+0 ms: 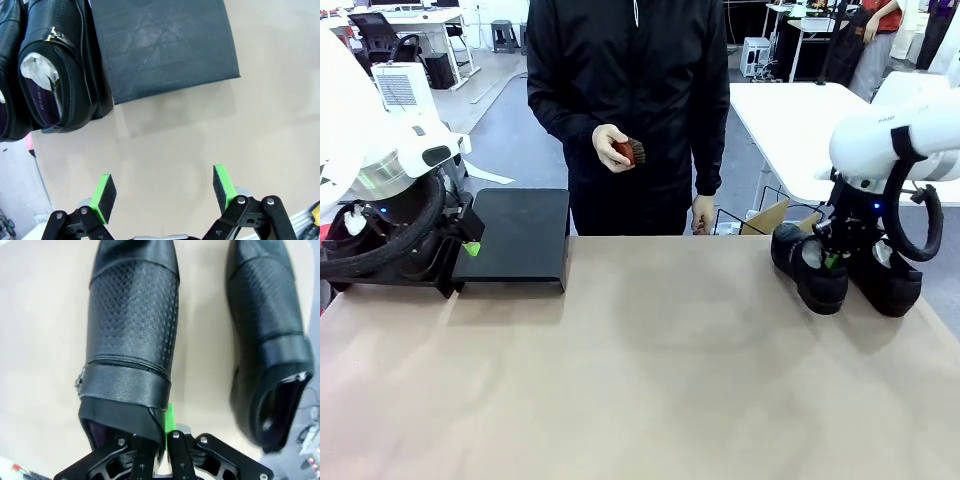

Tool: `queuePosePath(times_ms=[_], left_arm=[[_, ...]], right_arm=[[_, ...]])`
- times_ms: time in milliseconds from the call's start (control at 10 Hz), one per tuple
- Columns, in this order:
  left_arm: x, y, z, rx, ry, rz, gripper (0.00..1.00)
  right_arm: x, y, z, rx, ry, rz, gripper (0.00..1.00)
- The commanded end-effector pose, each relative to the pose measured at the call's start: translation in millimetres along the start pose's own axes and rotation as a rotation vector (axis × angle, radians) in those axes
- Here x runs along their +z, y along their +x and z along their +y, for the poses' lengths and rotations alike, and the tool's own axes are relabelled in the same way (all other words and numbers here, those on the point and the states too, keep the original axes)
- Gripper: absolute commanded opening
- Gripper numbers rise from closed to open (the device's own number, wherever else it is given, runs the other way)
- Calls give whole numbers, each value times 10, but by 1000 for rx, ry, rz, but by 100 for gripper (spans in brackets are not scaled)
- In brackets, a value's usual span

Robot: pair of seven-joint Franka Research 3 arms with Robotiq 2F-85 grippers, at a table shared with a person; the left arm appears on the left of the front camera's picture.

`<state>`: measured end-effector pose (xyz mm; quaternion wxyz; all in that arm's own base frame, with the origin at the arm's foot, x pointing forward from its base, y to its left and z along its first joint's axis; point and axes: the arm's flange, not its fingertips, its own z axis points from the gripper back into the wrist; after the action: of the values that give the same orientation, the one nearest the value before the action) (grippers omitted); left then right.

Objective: Organize the shoes by placing them on the stand.
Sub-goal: Pick up one Shoe and place it in the middle of the table.

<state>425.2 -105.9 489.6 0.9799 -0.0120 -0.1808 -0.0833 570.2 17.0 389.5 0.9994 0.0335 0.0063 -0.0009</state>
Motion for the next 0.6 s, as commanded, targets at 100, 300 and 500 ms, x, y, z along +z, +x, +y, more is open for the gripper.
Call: queuePosePath(times_ms=[100, 300, 500], left_arm=[[-3, -5, 4, 9, 17, -9, 100], [-3, -5, 4, 9, 17, -9, 100], [-3, -5, 4, 9, 17, -9, 100]], right_arm=[[275, -734, 614, -20, 81, -26, 0], [282, -493, 477, -7, 49, -17, 0], [282, -493, 477, -7, 49, -17, 0]])
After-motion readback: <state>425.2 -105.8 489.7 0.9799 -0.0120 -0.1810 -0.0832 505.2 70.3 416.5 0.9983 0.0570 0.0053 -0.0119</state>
